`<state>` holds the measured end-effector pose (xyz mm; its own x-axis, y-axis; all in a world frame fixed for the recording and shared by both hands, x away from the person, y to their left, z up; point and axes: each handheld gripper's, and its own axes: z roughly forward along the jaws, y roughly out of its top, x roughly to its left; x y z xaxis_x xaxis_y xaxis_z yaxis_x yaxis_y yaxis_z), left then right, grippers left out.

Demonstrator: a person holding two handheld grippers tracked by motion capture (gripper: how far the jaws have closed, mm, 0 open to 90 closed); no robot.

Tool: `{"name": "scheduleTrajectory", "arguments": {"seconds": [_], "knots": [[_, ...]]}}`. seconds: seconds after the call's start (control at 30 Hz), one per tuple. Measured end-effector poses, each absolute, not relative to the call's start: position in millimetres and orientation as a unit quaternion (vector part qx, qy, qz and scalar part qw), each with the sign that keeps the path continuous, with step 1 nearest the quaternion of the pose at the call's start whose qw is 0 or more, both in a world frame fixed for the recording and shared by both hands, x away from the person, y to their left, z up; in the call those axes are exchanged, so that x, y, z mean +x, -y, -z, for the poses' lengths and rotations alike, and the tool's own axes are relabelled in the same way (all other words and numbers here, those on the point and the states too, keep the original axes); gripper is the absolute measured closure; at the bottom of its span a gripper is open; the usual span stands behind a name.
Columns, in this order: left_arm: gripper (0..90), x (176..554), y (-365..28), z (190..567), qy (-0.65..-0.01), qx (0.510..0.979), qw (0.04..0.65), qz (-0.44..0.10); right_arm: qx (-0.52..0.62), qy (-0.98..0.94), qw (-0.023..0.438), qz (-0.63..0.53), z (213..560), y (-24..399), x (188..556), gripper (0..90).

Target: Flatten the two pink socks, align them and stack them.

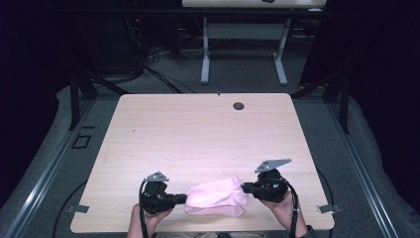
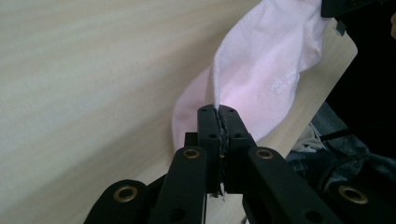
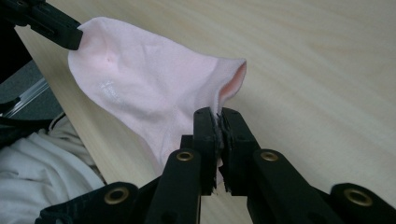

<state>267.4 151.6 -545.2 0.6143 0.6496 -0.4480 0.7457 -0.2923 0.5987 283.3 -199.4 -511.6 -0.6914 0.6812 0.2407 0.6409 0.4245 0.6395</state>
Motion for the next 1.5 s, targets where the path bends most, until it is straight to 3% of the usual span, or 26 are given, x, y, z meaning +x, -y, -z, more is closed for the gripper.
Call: {"name": "scheduleTrajectory", "arguments": {"seconds": [0.3,0.43,0.5,0.67,0.87,1.03,1.23,1.5], "knots": [[88.2,273.8,-150.8,562.4,-0.444,0.820,0.357,0.058,0.406,-0.854,0.000,-0.324,549.0,195.0,292.8,83.8],[83.0,274.6,-147.6,567.4,-0.446,0.827,0.341,0.043,0.400,-0.862,0.008,-0.311,556.4,189.9,292.8,81.2],[74.7,274.0,-146.7,566.1,-0.448,0.827,0.337,0.030,0.400,-0.865,0.017,-0.302,558.6,188.9,292.6,75.8],[41.4,272.8,-153.1,556.3,-0.453,0.824,0.339,-0.021,0.401,-0.859,0.031,-0.315,556.6,195.2,292.9,55.3],[21.1,276.2,-161.6,542.1,-0.448,0.823,0.341,-0.071,0.405,-0.842,0.080,-0.348,539.9,209.0,294.4,31.5],[13.9,279.2,-175.3,531.4,-0.447,0.821,0.334,-0.122,0.408,-0.827,0.126,-0.366,526.4,223.7,294.9,15.9],[5.3,280.3,-200.0,529.2,-0.470,0.806,0.326,-0.154,0.431,-0.806,0.170,-0.367,520.9,249.2,293.0,5.0],[0.3,284.6,-237.8,555.9,-0.513,0.782,0.308,-0.177,0.490,-0.777,0.183,-0.352,543.7,294.8,295.9,0.0]]}}
